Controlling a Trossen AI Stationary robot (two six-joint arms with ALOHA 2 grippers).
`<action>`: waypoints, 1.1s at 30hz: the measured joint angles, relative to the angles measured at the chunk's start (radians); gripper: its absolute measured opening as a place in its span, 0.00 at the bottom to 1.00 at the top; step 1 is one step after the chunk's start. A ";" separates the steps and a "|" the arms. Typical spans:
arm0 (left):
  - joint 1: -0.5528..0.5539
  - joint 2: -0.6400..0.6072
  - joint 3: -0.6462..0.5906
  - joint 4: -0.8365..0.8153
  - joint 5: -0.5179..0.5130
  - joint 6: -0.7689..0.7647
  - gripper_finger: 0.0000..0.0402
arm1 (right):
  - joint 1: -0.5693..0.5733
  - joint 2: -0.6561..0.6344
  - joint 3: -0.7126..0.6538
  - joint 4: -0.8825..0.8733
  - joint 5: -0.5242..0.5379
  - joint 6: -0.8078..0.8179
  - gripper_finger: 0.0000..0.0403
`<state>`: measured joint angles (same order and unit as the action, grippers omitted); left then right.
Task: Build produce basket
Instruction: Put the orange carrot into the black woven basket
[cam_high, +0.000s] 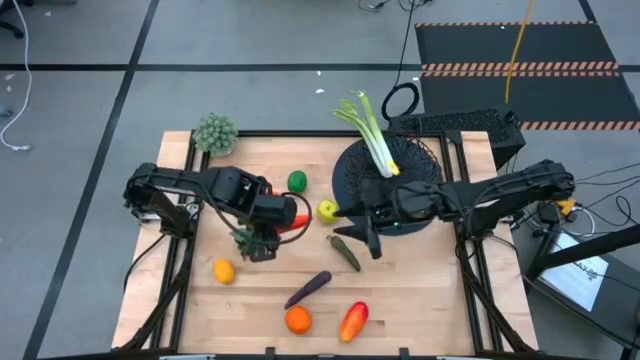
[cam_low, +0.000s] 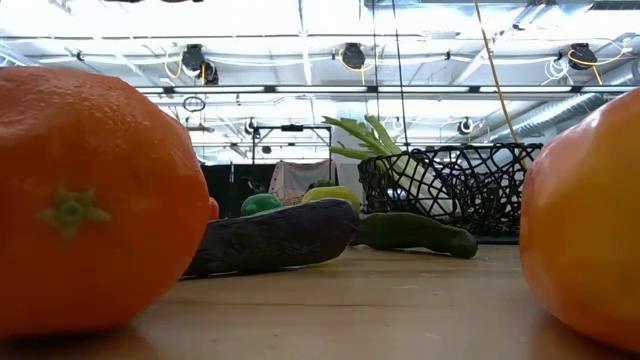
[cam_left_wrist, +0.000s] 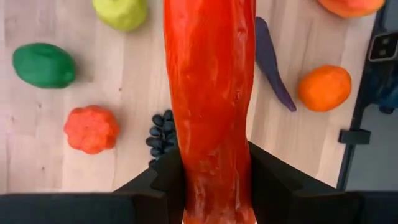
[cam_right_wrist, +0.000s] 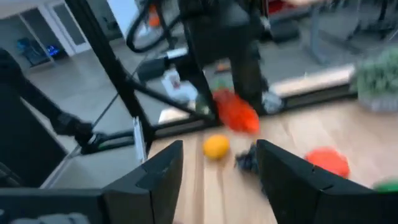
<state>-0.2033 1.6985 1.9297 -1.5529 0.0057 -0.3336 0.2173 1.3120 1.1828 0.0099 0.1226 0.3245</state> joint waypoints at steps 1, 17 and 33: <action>0.006 0.000 0.000 0.006 0.013 0.009 0.33 | 0.000 0.015 0.000 0.031 0.021 -0.017 0.51; 0.113 0.001 -0.003 0.109 0.041 0.152 0.33 | -0.121 0.140 0.000 0.157 -0.019 -0.019 0.50; 0.196 0.000 -0.004 0.142 0.018 0.258 0.37 | -0.185 0.137 0.000 0.136 -0.071 0.062 0.14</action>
<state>-0.0071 1.6989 1.9255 -1.4104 0.0236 -0.0754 0.0319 1.4487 1.1828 0.1456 0.0518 0.3862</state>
